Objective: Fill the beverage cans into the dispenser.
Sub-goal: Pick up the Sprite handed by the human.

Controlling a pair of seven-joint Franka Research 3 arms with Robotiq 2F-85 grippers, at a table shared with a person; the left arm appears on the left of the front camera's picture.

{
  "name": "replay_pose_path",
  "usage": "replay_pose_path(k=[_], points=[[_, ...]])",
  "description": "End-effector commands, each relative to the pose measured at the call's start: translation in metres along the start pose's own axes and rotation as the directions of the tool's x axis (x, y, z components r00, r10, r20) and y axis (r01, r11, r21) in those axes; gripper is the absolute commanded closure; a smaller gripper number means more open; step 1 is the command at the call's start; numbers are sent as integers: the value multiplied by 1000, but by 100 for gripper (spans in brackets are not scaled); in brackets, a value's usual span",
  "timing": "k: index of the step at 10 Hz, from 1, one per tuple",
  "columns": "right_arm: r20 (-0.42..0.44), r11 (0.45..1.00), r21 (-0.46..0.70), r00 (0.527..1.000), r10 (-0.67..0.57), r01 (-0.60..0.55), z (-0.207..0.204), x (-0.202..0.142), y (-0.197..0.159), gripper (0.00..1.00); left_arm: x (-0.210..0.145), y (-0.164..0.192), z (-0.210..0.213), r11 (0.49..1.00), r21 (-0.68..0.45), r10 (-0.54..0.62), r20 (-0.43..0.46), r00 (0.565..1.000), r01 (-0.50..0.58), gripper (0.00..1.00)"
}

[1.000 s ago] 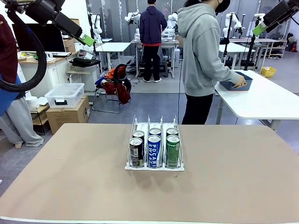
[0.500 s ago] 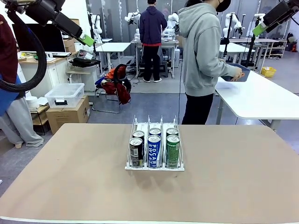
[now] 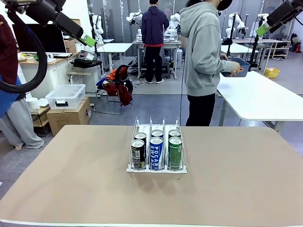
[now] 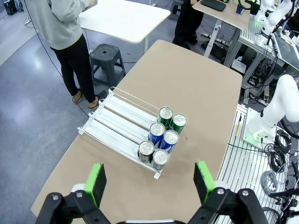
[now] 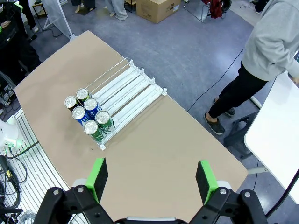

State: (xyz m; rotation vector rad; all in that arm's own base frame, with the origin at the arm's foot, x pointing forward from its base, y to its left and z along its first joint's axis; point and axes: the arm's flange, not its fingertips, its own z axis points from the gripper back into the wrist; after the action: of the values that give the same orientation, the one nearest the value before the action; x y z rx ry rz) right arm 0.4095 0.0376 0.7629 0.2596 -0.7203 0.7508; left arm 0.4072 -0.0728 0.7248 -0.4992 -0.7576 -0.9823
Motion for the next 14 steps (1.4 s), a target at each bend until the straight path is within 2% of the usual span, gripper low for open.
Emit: replay_pose_path(k=[1, 14], points=[[6, 1000, 10, 1000, 1, -1, 0, -1, 0, 0, -1, 0, 0, 1000, -1, -1, -3, 1000, 1, 0], [6, 1000, 10, 1000, 1, -1, 0, -1, 0, 0, -1, 0, 0, 1000, -1, -1, -3, 1000, 1, 0]])
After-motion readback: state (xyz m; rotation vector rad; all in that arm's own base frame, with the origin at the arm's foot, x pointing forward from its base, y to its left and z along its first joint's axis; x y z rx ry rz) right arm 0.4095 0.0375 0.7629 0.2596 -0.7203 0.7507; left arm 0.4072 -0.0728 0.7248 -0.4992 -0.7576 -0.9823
